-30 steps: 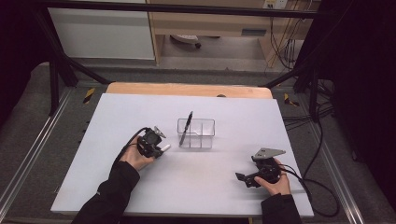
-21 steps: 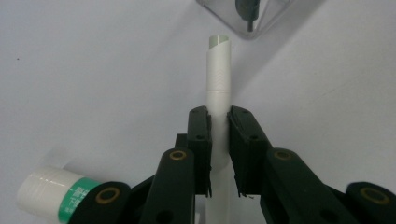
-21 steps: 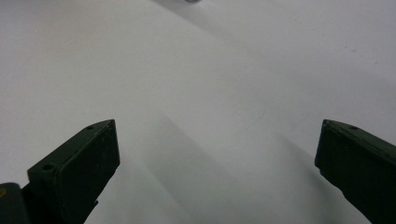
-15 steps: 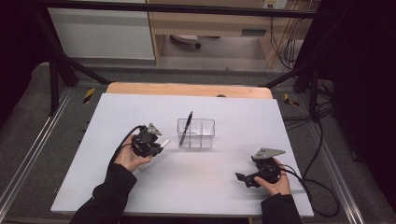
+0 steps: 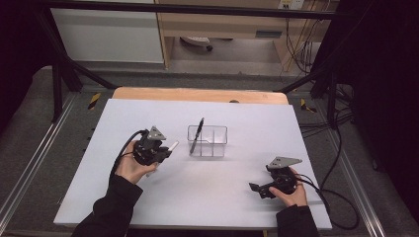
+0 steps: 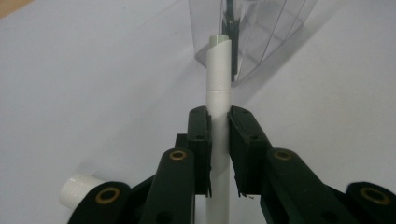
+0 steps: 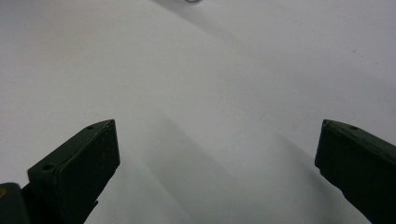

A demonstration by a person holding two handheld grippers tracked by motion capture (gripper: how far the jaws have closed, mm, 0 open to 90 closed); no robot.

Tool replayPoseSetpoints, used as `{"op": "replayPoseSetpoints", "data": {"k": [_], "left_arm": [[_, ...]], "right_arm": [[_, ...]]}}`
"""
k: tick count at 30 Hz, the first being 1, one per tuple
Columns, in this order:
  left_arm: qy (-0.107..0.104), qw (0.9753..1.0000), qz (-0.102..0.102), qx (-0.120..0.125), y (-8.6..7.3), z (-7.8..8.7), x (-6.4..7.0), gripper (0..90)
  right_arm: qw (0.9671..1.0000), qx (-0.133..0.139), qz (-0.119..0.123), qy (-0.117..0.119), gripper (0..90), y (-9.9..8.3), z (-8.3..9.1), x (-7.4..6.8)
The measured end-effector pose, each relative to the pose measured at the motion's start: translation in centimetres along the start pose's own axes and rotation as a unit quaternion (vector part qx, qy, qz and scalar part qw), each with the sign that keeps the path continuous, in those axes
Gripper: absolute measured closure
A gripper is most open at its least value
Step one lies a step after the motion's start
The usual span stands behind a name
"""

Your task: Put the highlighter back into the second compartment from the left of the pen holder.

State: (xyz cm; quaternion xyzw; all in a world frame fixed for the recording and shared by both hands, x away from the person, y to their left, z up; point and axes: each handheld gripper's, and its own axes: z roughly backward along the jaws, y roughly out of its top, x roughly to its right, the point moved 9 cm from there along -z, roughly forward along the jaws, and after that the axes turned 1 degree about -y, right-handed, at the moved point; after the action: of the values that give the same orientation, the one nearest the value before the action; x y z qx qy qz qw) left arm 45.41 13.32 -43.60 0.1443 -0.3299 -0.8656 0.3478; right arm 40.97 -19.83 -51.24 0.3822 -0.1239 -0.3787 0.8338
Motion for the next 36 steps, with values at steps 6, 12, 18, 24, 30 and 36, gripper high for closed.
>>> {"op": "replayPoseSetpoints", "data": {"k": [6, 12, 18, 24, 30, 36], "left_arm": [[0.008, 0.9988, 0.011, 0.047, 1.0, 0.8, 0.1, 78.1], [0.016, 0.9950, 0.026, 0.095, 2.2, 1.6, 0.2, 78.0], [0.016, 0.9910, 0.028, 0.130, 3.6, 1.9, 0.8, 78.0], [0.015, 0.9867, 0.027, 0.160, 5.3, 2.2, 1.5, 78.0], [0.013, 0.9815, 0.025, 0.190, 7.3, 2.2, 2.4, 78.0], [0.011, 0.9777, 0.021, 0.209, 9.1, 2.1, 3.2, 78.0]], "right_arm": [[1.0000, 0.001, 0.000, -0.001, 0.5, 0.0, 0.0, 0.0], [1.0000, 0.000, 0.000, -0.001, 0.5, 0.0, 0.0, 0.0], [1.0000, 0.000, 0.000, 0.000, 0.5, 0.0, 0.0, 0.0], [1.0000, 0.000, 0.000, -0.001, 0.5, 0.0, 0.0, 0.0], [1.0000, 0.000, 0.000, -0.001, 0.5, 0.0, 0.0, 0.0], [1.0000, 0.000, 0.002, -0.001, 0.5, 0.0, -0.1, 0.0]]}}
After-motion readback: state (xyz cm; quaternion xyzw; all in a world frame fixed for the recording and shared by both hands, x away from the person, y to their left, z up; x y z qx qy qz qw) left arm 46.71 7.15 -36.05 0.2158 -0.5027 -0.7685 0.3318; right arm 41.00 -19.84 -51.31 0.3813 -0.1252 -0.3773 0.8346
